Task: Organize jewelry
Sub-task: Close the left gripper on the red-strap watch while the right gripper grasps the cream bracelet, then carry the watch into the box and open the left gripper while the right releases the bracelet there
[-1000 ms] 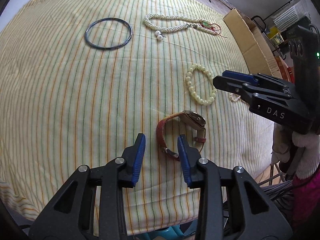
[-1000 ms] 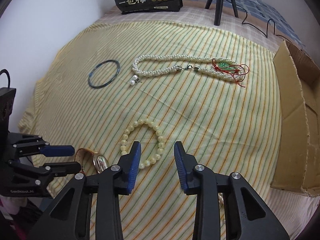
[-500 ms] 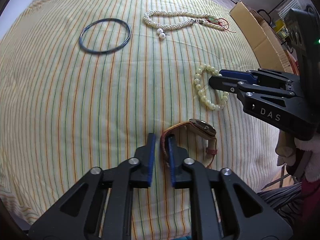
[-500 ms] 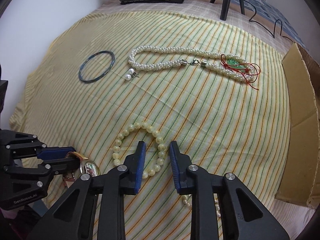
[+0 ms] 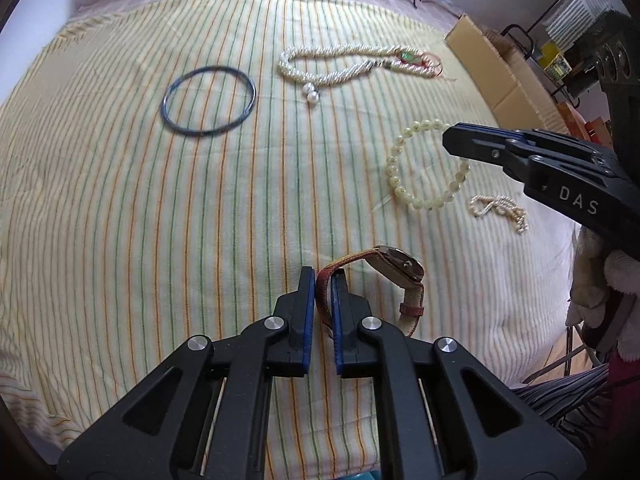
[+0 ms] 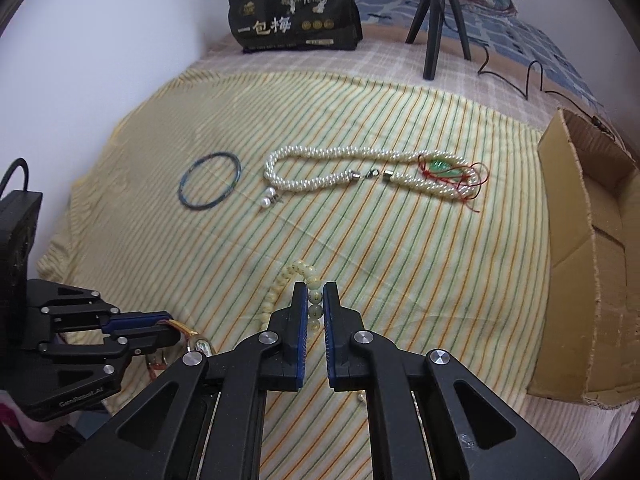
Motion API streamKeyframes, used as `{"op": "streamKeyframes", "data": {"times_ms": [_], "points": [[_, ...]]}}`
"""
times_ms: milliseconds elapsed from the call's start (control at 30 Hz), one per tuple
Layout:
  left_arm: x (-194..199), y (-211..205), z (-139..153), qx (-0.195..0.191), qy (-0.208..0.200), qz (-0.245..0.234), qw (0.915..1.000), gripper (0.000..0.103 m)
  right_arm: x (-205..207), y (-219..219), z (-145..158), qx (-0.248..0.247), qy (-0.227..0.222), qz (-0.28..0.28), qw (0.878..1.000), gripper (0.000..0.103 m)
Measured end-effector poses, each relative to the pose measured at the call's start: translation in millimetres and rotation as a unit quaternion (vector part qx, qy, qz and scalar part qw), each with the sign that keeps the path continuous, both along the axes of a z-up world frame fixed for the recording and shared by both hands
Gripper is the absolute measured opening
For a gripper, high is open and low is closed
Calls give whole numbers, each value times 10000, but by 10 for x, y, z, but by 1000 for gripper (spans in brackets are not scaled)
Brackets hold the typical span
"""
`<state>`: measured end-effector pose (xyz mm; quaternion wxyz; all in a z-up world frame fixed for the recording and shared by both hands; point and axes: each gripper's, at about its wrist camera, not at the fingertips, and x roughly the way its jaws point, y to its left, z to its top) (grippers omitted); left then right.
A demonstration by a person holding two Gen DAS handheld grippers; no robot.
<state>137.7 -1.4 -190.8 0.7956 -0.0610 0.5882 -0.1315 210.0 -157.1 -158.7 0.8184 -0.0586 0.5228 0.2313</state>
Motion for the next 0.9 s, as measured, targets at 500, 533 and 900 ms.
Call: {"op": "streamKeyframes", "data": {"times_ms": [500,533,900], "points": [[70,-356,589,-286,-821,-191,9960,6,-152,-430,676,208,-940,-323,9948,6],[100,-399,606,-280,-870,-217,9956,6,-147,-501,732,232,-1017,-404,9937,6],[255,-914,932,-528,-1189,-572,9899,6,-24,-1193,986,302,-1376,-1171,9831,6]]}}
